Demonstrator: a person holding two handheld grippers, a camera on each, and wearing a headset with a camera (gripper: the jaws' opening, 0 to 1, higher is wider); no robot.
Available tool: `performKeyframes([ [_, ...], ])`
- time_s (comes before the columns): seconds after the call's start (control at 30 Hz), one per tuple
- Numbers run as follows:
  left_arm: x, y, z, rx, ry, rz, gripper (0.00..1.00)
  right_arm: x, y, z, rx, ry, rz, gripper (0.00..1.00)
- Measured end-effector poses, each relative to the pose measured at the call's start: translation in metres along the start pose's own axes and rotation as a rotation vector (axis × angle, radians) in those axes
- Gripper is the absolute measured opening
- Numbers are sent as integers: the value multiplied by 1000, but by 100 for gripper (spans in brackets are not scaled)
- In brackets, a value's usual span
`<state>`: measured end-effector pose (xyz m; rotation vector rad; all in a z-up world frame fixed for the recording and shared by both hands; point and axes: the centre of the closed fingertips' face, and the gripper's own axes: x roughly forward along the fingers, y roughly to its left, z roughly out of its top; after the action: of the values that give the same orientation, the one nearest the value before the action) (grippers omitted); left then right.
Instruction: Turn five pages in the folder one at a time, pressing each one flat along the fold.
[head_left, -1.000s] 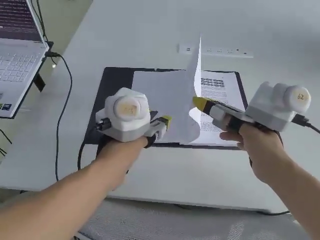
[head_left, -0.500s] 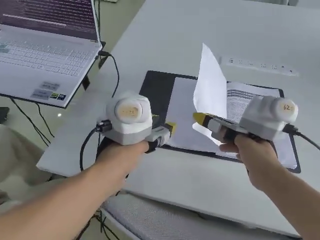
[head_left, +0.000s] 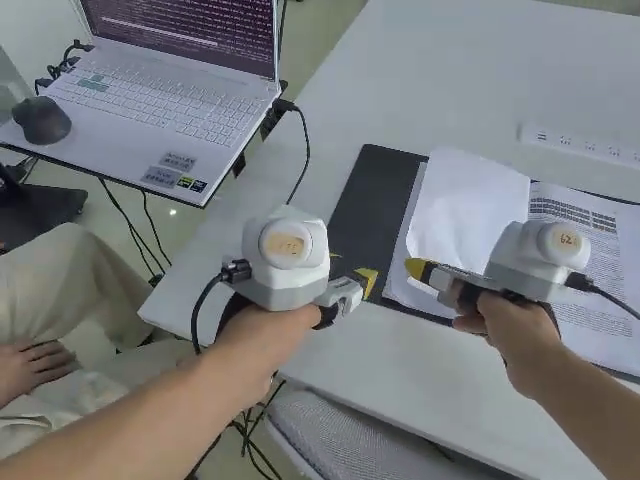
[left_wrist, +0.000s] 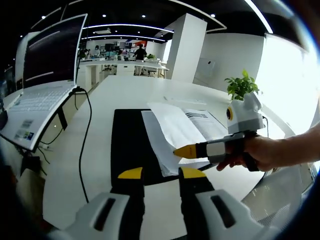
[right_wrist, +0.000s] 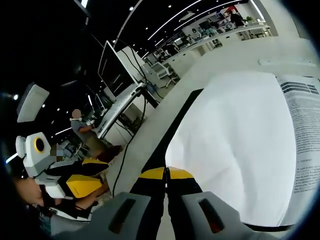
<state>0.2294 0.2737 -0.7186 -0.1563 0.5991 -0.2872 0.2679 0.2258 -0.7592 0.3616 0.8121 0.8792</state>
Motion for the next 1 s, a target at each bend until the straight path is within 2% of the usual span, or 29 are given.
performKeyframes([
  [0.13,4,1,-6,1,16,-2,25,8,-6,-11,3,38,-17,0],
  [0.3,12,1,-11,-2,30,-6,25,14,-16,-18,6,60,-26,0],
  [0.37,14,0,-12,-3,37,-9,25,16,-19,-21,32,73,-20,0],
  [0.4,16,-1,-13,-2,39,-9,25,19,-26,-21,28,71,-21,0],
  [0.53,21,-4,-16,1,51,-14,25,21,-36,-22,26,64,-9,0],
  [0.6,23,-4,-17,6,58,-13,24,18,-34,-20,64,60,6,1],
  [0.67,25,-5,-18,6,61,-15,24,15,-32,-22,72,54,13,2],
  [0.93,35,-10,-19,19,77,-20,24,16,-41,-24,112,23,48,12],
  [1.0,38,-12,-18,19,75,-23,23,11,-44,-24,105,10,61,12],
])
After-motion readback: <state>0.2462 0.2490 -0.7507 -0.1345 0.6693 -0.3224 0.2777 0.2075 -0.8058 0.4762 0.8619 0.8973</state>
